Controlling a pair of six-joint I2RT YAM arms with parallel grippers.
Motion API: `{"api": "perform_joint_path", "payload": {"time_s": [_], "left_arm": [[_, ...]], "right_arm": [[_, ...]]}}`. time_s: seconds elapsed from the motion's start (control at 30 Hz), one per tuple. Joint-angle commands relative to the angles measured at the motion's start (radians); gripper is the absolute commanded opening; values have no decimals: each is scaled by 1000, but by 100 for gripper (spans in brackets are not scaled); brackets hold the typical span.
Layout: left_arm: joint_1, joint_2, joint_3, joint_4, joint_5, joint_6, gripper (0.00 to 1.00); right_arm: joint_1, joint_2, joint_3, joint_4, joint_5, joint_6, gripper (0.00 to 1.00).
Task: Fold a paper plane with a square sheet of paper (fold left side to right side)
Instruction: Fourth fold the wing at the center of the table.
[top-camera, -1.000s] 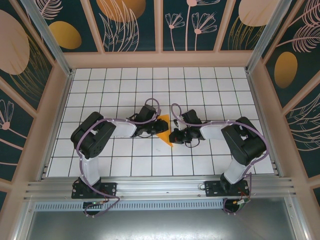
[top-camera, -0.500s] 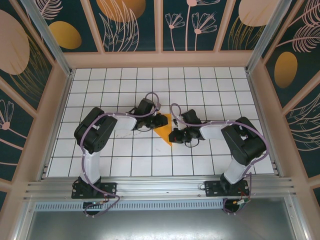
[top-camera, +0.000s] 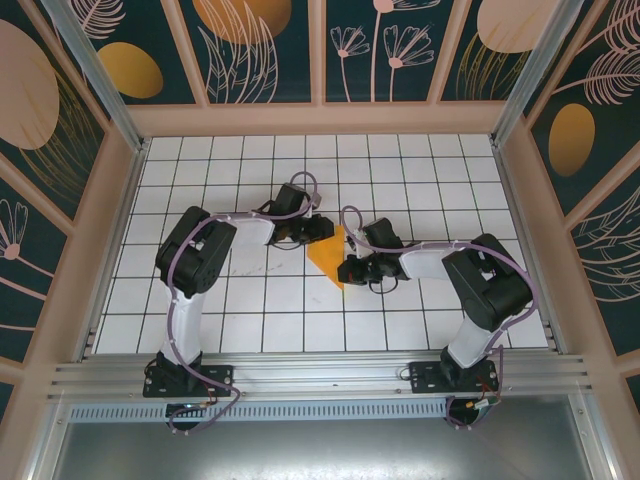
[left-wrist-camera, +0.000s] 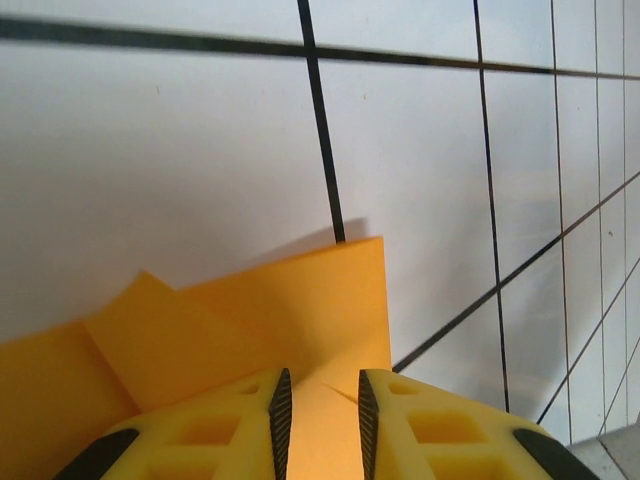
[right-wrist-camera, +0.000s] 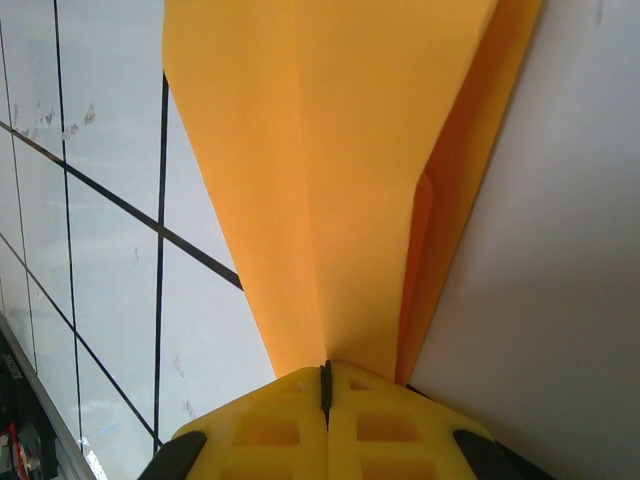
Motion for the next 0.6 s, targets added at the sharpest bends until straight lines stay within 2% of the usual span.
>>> {"api": "perform_joint_path", "payload": {"time_s": [0.0, 0.57], "left_arm": [[91, 70, 45, 3, -191, 81, 30], [164, 124, 164, -65, -178, 115, 34]], "right_arm": [[7, 28, -62, -209, 60, -22, 0], [12, 26, -66, -188, 47, -9, 0]]}}
